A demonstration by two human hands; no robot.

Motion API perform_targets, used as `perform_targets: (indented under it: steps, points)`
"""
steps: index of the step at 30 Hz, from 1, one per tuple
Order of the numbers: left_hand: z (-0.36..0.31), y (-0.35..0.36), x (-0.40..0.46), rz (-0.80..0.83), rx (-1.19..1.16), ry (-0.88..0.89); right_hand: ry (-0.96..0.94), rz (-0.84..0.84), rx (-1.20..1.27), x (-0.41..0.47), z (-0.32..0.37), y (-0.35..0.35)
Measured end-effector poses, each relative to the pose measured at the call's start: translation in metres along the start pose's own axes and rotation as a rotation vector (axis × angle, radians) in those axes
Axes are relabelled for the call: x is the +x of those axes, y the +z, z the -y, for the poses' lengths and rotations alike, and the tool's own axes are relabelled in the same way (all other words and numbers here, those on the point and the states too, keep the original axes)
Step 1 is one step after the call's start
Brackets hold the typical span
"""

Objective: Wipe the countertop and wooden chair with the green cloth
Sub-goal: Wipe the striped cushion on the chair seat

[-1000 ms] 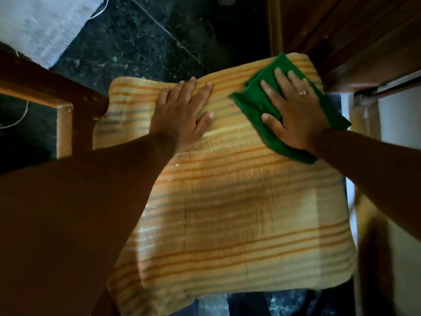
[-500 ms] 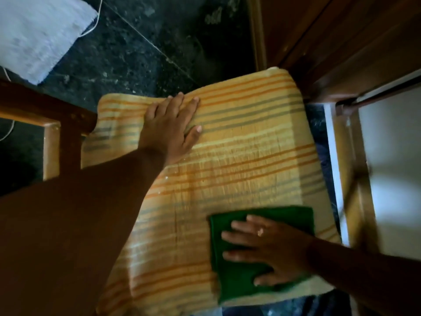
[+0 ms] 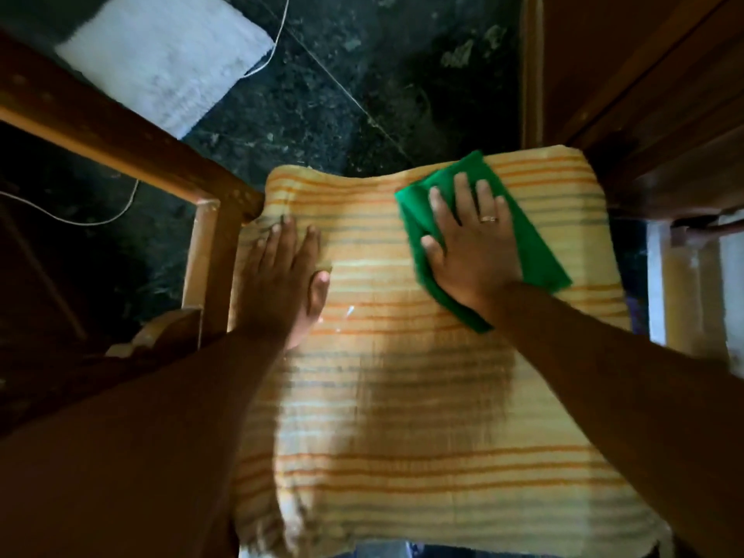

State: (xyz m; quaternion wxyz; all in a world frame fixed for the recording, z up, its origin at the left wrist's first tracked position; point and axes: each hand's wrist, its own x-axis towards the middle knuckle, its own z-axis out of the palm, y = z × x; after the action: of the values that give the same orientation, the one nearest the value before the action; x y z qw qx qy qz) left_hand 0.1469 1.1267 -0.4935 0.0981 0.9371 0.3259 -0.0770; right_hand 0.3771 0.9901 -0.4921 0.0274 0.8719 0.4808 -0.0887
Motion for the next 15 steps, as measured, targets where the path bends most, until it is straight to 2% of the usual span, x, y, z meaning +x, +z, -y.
perform_targets:
  steps: [3,5,7,10,13,15]
  points:
    - [-0.006,-0.003,0.018,-0.040,0.024,0.189,-0.102,-0.033,0.038,-0.011,0.038,0.012]
    - [-0.007,-0.008,0.042,-0.055,0.014,0.265,-0.118,-0.051,0.041,-0.014,0.037,0.017]
    - [-0.008,-0.013,0.075,-0.041,-0.007,0.268,-0.149,-0.051,0.032,-0.011,0.032,0.018]
    - [-0.008,-0.013,0.112,0.092,-0.070,0.282,-0.116,-0.044,0.019,-0.010,0.035,0.018]
    - [0.000,-0.010,0.119,0.080,-0.147,0.317,-0.057,-0.043,0.047,-0.029,0.064,0.021]
    - [0.001,-0.010,0.117,0.071,-0.191,0.332,-0.179,-0.023,0.112,-0.069,0.100,0.026]
